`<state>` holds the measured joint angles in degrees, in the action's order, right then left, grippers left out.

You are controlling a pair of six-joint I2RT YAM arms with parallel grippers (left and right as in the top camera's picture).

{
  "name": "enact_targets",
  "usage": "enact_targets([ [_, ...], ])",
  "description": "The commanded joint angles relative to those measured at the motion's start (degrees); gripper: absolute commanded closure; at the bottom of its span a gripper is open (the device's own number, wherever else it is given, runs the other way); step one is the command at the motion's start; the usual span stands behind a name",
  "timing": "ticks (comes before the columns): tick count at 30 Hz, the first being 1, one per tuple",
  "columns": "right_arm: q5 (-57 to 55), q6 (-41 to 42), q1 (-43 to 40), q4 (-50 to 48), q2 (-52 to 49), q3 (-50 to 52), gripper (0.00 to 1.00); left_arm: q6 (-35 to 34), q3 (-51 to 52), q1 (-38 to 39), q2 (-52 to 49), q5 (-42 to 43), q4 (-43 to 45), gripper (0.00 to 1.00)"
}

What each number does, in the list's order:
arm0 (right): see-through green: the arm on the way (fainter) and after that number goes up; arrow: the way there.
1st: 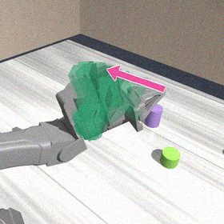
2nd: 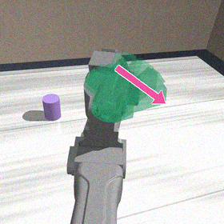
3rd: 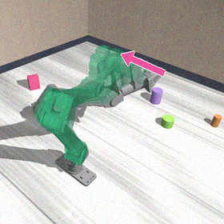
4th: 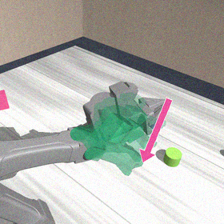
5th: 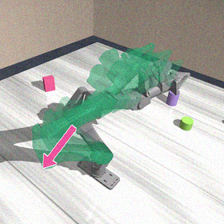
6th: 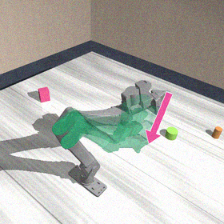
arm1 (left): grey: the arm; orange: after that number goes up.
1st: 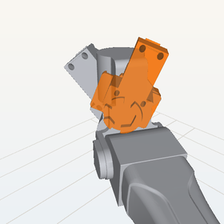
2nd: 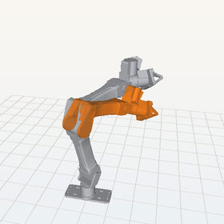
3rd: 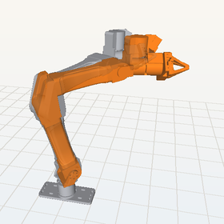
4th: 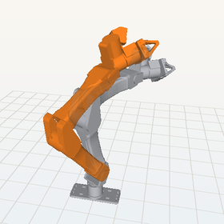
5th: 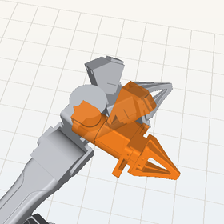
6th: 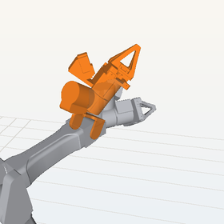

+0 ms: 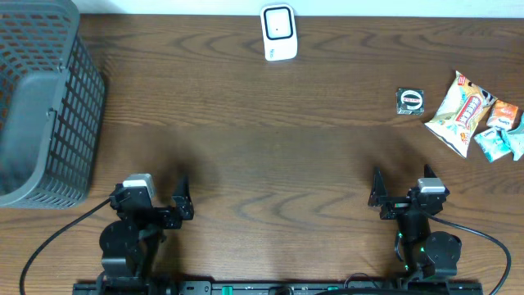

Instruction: Scan the item barcode

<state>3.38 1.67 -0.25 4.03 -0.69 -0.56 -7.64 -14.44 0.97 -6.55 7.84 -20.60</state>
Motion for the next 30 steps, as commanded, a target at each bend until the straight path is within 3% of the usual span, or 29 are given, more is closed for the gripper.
enact_targets([
  [1,-0.04,-0.02,-0.52,0.04,0.39,0.26,0.01,0.52,2.95,0.09,2.45,0.76,4.22,0.02],
  [8,-0.02,-0.02,-0.52,0.04,0.39,0.26,0.01,0.52,9.62,0.09,5.73,3.61,15.93,0.02],
  [17,-0.02,-0.02,-0.52,0.04,0.39,0.26,0.01,0.55,14.23,0.66,6.45,3.74,24.76,0.02],
  [22,-0.02,-0.04,-0.52,0.04,0.39,0.26,0.01,1.42,14.21,1.64,6.45,3.69,25.05,0.02],
  [30,-0.02,-0.02,-0.52,0.04,0.39,0.26,0.01,1.68,14.21,1.64,6.45,3.13,17.27,0.02],
])
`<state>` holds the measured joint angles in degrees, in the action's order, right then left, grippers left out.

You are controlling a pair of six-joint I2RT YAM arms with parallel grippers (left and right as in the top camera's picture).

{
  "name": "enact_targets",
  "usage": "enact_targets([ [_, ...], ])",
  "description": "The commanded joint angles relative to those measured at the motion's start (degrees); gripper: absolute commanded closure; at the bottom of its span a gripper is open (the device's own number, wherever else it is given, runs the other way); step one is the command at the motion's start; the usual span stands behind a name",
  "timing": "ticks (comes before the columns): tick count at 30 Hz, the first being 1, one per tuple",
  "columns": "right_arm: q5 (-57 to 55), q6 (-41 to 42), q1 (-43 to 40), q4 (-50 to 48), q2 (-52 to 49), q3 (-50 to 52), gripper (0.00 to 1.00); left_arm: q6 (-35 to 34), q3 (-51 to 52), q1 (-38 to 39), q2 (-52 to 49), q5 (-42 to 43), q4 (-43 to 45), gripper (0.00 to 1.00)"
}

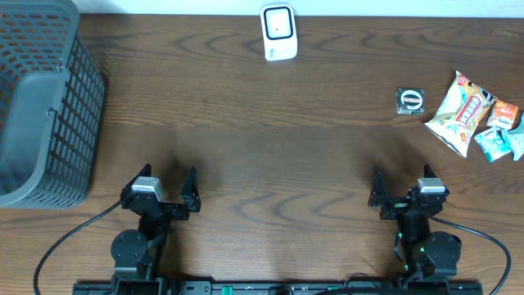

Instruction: Scan the item barcode

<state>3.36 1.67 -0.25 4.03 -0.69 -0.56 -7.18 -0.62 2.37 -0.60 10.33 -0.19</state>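
Observation:
The white barcode scanner [278, 33] stands at the table's far edge, near the middle. The items lie at the far right: a small dark square packet [410, 100], a cream and orange snack bag [463, 111], and teal packets [495, 141] beside it. My left gripper [191, 193] is low at the front left and my right gripper [377, 195] low at the front right. Both are far from the items and hold nothing. From overhead their jaw gap cannot be made out.
A grey mesh basket [41, 106] fills the far left corner. Cables run from both arm bases [135, 250] along the front edge. Brown wooden tabletop [262, 139] lies between the arms and the scanner.
My left arm has shifted a little to the right and its gripper sits slightly higher in the picture. The right arm and all items are unchanged.

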Motion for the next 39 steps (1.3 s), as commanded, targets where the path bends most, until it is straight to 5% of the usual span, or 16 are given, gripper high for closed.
enact_targets([
  [1,0.00,-0.02,-0.52,0.04,0.39,0.26,0.01,1.77,0.39,0.24,0.50,0.63,-2.97,0.02],
  [23,0.00,-0.02,-0.52,0.04,0.39,0.26,0.01,3.10,0.39,0.22,0.50,-10.29,-4.11,0.02],
  [39,0.00,-0.02,-0.52,0.04,0.39,0.26,0.01,5.01,0.39,0.24,0.50,-9.53,-4.02,0.02],
])
